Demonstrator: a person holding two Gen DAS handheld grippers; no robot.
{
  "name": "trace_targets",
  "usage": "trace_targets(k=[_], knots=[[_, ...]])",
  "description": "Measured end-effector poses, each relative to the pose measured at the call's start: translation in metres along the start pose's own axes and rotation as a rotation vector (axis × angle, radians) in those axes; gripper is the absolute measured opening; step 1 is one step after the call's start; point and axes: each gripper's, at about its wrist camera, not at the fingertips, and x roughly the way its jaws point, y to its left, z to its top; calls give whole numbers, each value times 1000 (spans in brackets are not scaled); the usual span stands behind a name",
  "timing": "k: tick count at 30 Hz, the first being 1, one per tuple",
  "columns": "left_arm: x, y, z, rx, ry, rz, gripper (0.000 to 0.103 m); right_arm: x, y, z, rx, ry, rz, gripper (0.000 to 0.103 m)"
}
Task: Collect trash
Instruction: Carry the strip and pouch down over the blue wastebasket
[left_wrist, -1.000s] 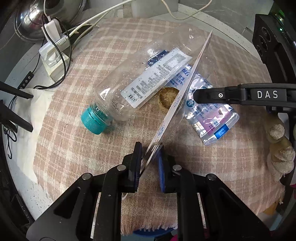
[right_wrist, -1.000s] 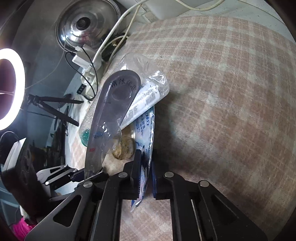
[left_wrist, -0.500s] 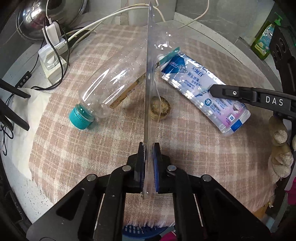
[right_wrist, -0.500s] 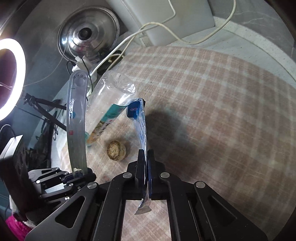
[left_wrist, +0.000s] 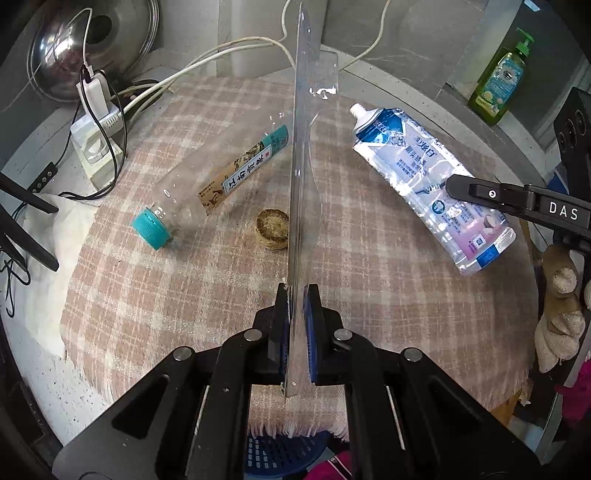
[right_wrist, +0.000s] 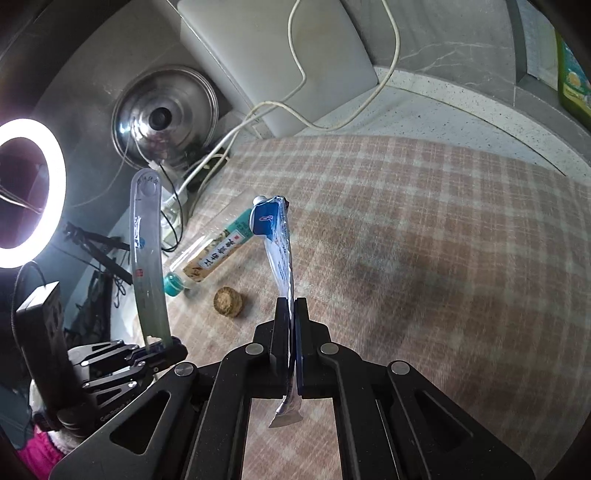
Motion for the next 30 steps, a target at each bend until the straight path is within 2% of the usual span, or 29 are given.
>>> trace_targets(k=[11, 30], knots=[[-23, 13, -38, -3, -6, 6, 6, -30, 22, -39, 16, -13, 49, 1], [-50, 54, -174, -67, 88, 1, 6, -33, 88, -151, 19, 71, 92, 1]])
